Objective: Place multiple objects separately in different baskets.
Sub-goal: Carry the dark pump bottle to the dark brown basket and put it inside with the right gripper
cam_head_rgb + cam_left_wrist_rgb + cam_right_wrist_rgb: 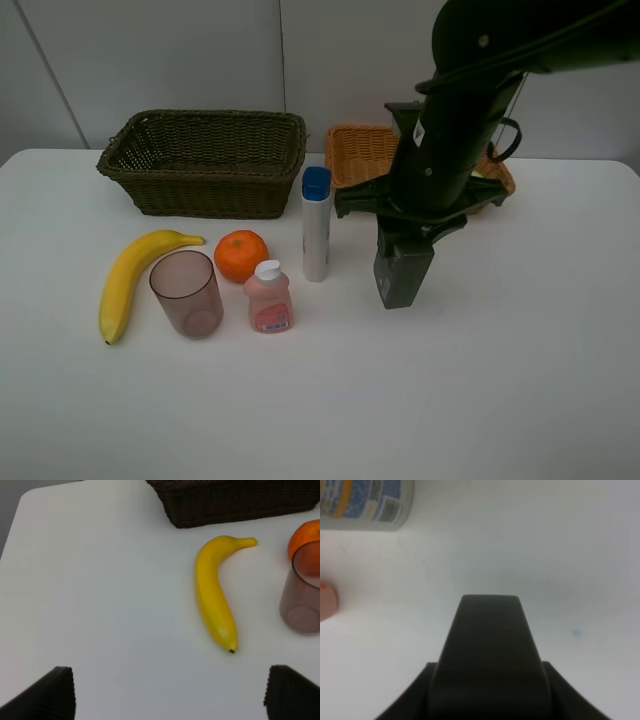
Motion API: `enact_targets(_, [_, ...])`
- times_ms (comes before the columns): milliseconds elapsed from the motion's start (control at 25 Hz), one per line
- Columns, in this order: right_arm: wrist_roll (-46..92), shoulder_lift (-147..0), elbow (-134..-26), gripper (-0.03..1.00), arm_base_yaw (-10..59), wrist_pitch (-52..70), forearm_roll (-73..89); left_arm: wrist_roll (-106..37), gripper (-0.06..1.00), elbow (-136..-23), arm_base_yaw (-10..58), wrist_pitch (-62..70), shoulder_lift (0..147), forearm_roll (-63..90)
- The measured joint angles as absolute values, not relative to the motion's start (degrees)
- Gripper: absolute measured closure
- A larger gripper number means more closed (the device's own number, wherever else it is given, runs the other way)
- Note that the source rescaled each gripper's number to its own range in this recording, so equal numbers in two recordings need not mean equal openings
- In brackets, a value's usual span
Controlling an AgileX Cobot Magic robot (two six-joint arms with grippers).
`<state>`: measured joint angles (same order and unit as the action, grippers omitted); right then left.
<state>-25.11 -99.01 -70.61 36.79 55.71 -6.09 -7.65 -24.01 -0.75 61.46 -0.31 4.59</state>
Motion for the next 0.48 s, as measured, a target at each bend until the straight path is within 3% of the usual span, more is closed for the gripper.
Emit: enact_targets(480, [-10.29, -96.39, -87.26, 0.94, 36.66, 64.87, -12.76, -7.65, -0.06, -24.01, -0.75, 61.46, -0.31, 4.59])
